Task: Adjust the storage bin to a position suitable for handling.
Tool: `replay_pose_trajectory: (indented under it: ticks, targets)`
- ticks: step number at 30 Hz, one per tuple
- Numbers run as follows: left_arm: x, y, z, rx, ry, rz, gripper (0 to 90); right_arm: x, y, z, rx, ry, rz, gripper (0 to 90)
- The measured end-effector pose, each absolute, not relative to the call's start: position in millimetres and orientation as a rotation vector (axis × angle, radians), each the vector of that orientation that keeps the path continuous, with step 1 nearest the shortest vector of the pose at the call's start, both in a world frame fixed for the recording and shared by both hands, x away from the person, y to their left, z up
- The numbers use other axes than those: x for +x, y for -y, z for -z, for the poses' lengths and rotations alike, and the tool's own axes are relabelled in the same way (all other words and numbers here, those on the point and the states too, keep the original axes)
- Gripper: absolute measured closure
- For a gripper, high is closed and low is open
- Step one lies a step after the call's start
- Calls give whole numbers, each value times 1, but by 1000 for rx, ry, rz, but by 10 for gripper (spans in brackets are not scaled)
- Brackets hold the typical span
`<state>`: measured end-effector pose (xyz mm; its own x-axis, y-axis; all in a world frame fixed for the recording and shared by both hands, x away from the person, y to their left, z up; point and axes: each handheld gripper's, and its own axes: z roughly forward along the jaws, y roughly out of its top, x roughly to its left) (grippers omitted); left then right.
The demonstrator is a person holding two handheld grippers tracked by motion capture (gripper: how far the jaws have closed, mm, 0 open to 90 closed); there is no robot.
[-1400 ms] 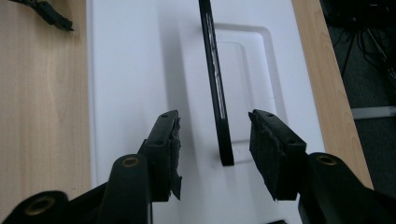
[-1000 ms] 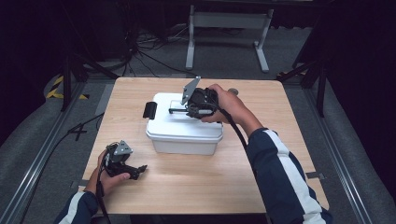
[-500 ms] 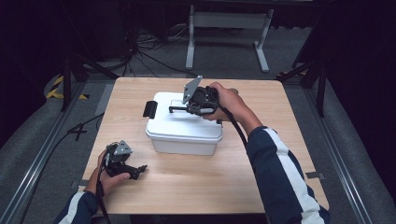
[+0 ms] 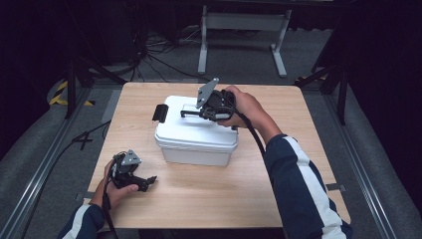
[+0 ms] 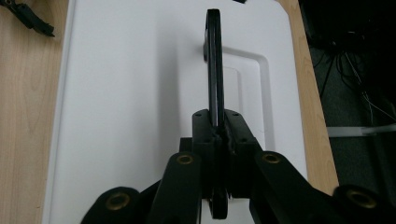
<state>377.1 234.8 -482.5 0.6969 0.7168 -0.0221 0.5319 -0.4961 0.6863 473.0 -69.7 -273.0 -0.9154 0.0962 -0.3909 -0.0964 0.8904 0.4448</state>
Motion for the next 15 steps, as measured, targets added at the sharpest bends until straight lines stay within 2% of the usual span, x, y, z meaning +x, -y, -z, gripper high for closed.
replay_pose_trajectory:
  ticks: [15]
  targets:
    - [377,-235,482,2224,-949,-346,3,463,87,255,14,-2616,-695,852]
